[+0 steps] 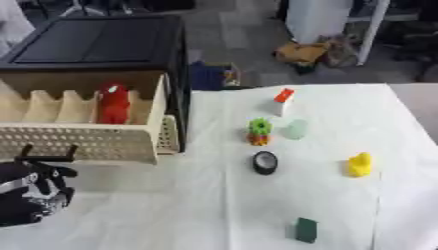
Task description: Pick up objects from table and place into drawer.
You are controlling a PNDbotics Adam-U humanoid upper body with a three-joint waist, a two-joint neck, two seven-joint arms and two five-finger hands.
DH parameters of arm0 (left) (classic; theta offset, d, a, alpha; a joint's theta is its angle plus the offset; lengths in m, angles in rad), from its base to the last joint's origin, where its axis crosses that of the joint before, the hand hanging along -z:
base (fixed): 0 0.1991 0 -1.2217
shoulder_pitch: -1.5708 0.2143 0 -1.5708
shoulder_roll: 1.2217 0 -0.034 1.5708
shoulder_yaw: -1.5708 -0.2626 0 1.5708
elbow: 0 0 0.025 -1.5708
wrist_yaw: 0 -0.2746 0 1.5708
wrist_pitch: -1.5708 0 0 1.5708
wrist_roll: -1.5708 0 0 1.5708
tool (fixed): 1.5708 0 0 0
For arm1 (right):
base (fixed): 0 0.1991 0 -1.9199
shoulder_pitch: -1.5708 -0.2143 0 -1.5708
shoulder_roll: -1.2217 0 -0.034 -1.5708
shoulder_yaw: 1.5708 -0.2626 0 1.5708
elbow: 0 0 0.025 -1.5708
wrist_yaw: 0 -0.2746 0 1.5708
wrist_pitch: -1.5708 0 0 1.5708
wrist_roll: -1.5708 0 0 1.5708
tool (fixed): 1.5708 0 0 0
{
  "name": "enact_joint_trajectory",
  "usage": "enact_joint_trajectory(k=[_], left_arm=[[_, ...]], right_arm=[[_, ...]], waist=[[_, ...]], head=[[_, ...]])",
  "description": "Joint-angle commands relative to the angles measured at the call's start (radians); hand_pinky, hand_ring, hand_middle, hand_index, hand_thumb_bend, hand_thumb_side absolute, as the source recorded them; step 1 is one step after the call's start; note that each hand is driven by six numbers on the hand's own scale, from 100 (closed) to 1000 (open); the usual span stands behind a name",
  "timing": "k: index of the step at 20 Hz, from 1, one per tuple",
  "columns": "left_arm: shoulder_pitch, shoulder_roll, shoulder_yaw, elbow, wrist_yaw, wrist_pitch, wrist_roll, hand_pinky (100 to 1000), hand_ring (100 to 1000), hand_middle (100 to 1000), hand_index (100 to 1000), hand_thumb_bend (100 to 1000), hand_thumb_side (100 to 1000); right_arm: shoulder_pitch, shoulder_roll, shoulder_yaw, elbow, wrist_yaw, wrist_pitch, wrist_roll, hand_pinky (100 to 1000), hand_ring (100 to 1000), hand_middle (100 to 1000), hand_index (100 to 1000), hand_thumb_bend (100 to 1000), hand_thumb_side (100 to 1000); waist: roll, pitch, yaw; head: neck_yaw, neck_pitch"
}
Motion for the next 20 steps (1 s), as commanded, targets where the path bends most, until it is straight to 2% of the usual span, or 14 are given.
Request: enact_joint_trajectory(k=[1,5,11,20], left_arm=[[-0.023,0.010,0.013,-0.008,0.019,-0.004,0.011,465,748,739,976,100,1000],[-0.038,-0.002,0.016,-0.026,0.059,0.000,0.015,420,702,694,962,100,1000],[-0.062,-0.013,0.026,-0.051,0.109,0.015,0.015,414,695,685,960,100,1000],[-0.110,-0.048,0.031,0.034,0.102,0.036,0.023,414,693,686,953,100,1000]], right_arm=[[-0.009,-0.017,-0.014,-0.017,0.007,0.003,-0.004,561,608,657,867,100,1000],[-0.008,-0.015,-0.015,-0.017,0.009,0.006,-0.005,560,608,657,866,100,1000],[-0.008,-0.014,-0.016,-0.017,0.010,0.010,-0.005,560,607,656,866,100,1000],[-0.007,-0.015,-0.014,-0.017,0.010,0.010,0.000,560,606,656,866,100,1000]], waist=[[-0.001,-0.013,-0.002],[0.000,-0.013,-0.004],[0.004,-0.013,-0.007],[0.009,-0.014,-0.011]], head=[[0.004,-0.012],[0.005,-0.013],[0.000,-0.015],[-0.002,-0.019]])
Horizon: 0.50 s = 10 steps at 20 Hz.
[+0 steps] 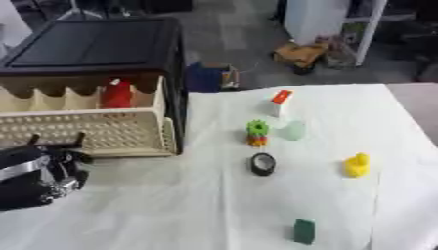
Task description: Pick up objects from table and place into drawer.
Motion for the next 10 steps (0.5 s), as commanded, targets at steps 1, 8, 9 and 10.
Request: enact_joint_trajectory(k=[1,8,9,10], left_arm=[[-0.030,0.005,0.022,0.027,0.000,0.006,0.010,413,693,686,953,100,1000],[-0.069,-0.020,0.015,0.060,0.012,0.003,0.032,410,686,686,955,100,1000],[-0.073,-0.023,0.015,0.063,0.014,0.000,0.035,410,684,687,954,100,1000],[-0.077,-0.026,0.016,0.069,0.016,0.000,0.039,410,684,689,953,100,1000]], right_arm=[[-0.006,-0.019,-0.009,-0.017,0.006,-0.001,0.002,560,606,656,866,100,1000],[-0.007,-0.019,-0.009,-0.017,0.007,0.001,0.005,560,605,656,866,100,1000],[-0.007,-0.019,-0.008,-0.017,0.007,0.001,0.006,560,605,656,866,100,1000],[-0.007,-0.019,-0.009,-0.017,0.008,0.001,0.006,560,604,656,866,100,1000]], waist=[[0.001,-0.015,-0.001],[0.005,-0.013,-0.006],[0.006,-0.013,-0.007],[0.007,-0.012,-0.008]], head=[[-0.001,-0.011],[0.002,-0.016],[0.002,-0.017],[0.003,-0.018]])
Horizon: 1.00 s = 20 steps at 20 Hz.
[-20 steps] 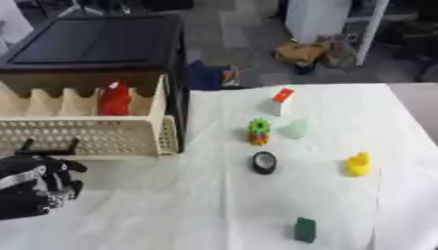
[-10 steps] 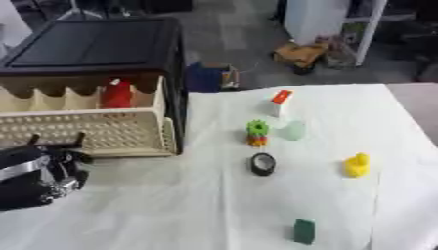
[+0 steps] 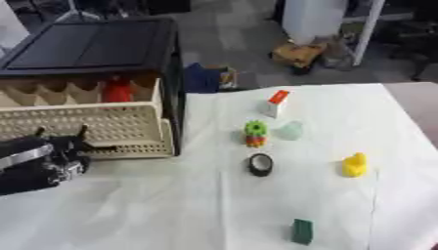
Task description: Pick up objects from table and place into drawer.
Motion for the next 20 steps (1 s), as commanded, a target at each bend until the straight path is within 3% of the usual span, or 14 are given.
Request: enact_joint_trajectory(k=[1,20], left_arm=[[-0.028,0.008,0.017,0.009,0.010,0.000,0.016,409,683,691,953,100,1000],[-0.069,-0.031,0.017,0.046,0.078,-0.010,0.140,381,616,736,993,100,1000]], right_arm=[[-0.007,-0.019,-0.009,-0.017,0.008,0.000,0.004,560,604,656,866,100,1000],[-0.012,-0.012,-0.010,-0.017,0.015,0.002,0.012,558,599,655,867,105,1000]], waist=[[0.000,-0.013,-0.002],[0.005,0.007,-0.018]], head=[[0.003,-0.014],[0.015,-0.035]])
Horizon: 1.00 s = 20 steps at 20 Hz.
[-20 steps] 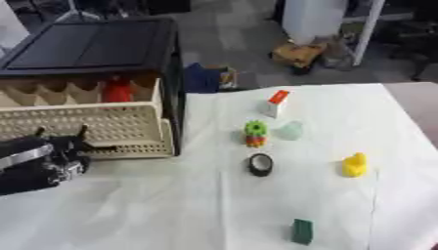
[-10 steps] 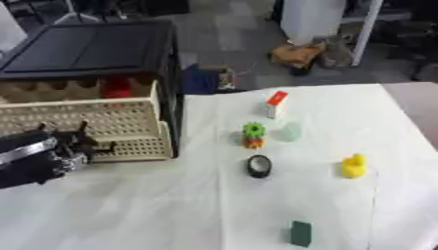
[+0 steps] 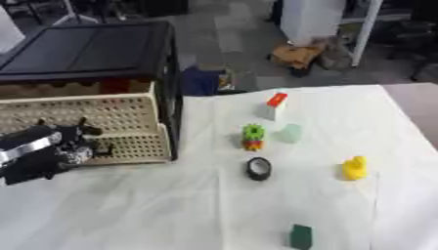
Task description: Pick up objects from table and place into drawer.
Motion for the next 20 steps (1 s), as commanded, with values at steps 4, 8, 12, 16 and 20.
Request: enact_joint_trajectory(k=[4,8,12,16,20], left_arm=[[-0.021,0.010,0.016,-0.003,0.041,-0.016,0.055,384,615,729,1000,100,1000],[-0.023,0.007,0.009,0.008,0.058,-0.024,0.066,362,590,700,1000,100,1000],[-0.038,-0.001,0.008,0.041,0.057,-0.025,0.067,356,582,693,1000,100,1000],[-0.048,-0.010,0.012,0.078,0.057,-0.031,0.078,355,582,692,1000,100,1000],[-0.051,-0.016,0.011,0.087,0.066,-0.044,0.086,357,588,697,999,100,1000]], right_arm=[[-0.013,-0.018,-0.009,-0.017,0.007,0.001,0.011,559,599,655,867,106,1000],[-0.015,-0.017,-0.008,-0.017,0.006,0.001,0.015,559,599,656,867,105,1000],[-0.017,-0.016,-0.008,-0.017,0.005,0.000,0.016,559,600,656,866,105,1000],[-0.017,-0.015,-0.011,-0.017,0.005,0.000,0.014,559,600,656,866,104,1000],[-0.020,-0.013,-0.010,-0.017,0.005,0.004,0.015,559,599,656,866,114,1000]], waist=[[-0.001,-0.014,0.000],[-0.001,-0.015,-0.002],[-0.003,-0.016,-0.007],[-0.004,-0.015,-0.012],[-0.004,-0.016,-0.012]], head=[[0.004,-0.013],[0.006,-0.016],[0.010,-0.021],[0.012,-0.028],[0.012,-0.032]])
